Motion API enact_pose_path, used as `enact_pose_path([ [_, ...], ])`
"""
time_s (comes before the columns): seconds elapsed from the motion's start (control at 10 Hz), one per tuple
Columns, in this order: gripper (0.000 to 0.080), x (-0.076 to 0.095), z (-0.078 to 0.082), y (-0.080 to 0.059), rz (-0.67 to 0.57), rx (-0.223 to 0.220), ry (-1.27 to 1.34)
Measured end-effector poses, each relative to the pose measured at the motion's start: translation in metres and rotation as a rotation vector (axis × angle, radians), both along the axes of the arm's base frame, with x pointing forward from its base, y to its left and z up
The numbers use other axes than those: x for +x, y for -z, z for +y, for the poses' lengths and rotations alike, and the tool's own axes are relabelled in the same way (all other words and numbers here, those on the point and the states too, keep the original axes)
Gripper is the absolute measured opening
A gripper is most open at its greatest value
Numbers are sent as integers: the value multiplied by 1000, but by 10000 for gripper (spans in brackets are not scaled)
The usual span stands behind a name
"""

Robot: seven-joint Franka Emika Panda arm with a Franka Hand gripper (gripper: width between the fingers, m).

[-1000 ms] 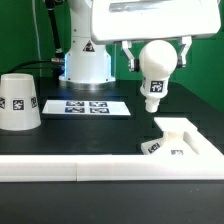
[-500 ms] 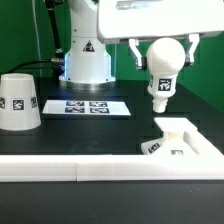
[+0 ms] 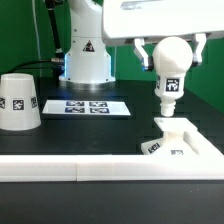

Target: Assemble lamp

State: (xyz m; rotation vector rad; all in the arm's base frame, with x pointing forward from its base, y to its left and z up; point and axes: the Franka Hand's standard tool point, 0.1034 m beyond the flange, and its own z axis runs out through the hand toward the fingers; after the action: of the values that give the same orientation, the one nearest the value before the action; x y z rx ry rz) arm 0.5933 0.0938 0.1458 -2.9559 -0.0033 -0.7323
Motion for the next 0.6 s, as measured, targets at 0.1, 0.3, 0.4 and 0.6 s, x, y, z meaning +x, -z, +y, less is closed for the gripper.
enact_pose_path([
  [0.1, 577, 1, 6, 1, -2, 0, -9],
  [0.3, 577, 4, 7, 6, -1, -1, -12],
  [0.4, 577, 5, 8, 7, -1, -1, -13],
  [0.6, 577, 4, 6, 13, 7, -7, -18],
])
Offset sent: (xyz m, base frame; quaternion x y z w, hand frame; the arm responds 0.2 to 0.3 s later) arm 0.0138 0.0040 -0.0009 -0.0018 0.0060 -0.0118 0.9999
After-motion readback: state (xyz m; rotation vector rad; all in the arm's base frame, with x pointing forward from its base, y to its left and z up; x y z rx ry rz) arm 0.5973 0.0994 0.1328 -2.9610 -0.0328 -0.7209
